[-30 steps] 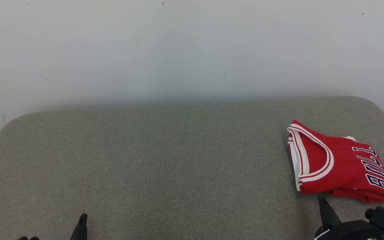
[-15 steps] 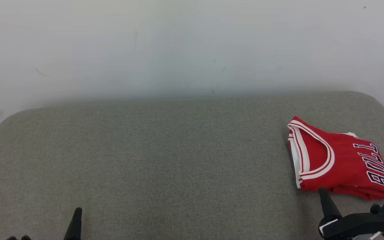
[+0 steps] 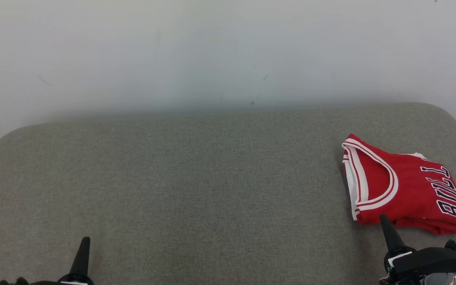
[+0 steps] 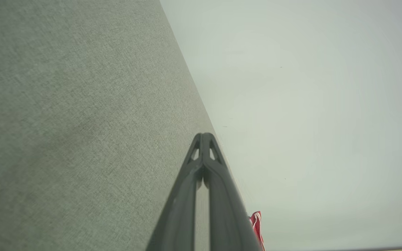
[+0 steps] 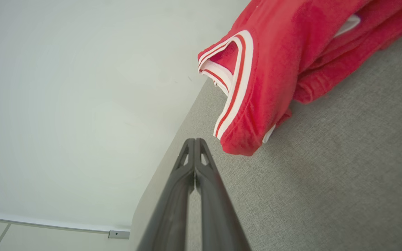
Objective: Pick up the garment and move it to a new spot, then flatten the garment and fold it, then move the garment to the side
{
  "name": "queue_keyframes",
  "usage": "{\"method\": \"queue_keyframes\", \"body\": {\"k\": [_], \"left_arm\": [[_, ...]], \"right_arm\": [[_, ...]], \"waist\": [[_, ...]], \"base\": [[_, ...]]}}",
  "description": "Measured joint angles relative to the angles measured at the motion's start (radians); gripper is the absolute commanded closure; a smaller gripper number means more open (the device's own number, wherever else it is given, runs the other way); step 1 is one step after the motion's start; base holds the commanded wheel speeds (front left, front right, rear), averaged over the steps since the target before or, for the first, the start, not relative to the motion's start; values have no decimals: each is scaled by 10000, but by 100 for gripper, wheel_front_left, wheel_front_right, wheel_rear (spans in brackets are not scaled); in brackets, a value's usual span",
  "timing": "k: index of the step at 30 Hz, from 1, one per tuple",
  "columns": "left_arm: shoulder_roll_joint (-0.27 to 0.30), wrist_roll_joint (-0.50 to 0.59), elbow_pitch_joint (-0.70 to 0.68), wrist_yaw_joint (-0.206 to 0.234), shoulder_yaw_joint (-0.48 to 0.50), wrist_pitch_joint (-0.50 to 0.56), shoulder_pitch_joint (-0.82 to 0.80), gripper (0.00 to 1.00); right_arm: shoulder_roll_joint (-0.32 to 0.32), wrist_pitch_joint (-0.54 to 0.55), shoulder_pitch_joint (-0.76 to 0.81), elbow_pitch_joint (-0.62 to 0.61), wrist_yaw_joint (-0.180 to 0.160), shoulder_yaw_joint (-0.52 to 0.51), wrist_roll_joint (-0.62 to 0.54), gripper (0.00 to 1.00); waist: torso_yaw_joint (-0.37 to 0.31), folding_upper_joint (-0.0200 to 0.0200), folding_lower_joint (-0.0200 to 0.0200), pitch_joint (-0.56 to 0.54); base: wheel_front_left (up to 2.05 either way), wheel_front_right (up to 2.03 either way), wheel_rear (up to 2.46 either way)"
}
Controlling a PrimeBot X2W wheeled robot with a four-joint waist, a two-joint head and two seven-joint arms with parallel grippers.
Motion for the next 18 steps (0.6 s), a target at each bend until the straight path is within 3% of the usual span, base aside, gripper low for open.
{"method": "queue_keyframes", "body": {"k": [18], "left_arm": [[-128,-1941,63,-347,575,345,-257,100]], "right_arm": [[92,360,-212,-17,263,-290,2201,100]], "waist": [[-42,0,0,244]], "base": [[0,0,0]]}}
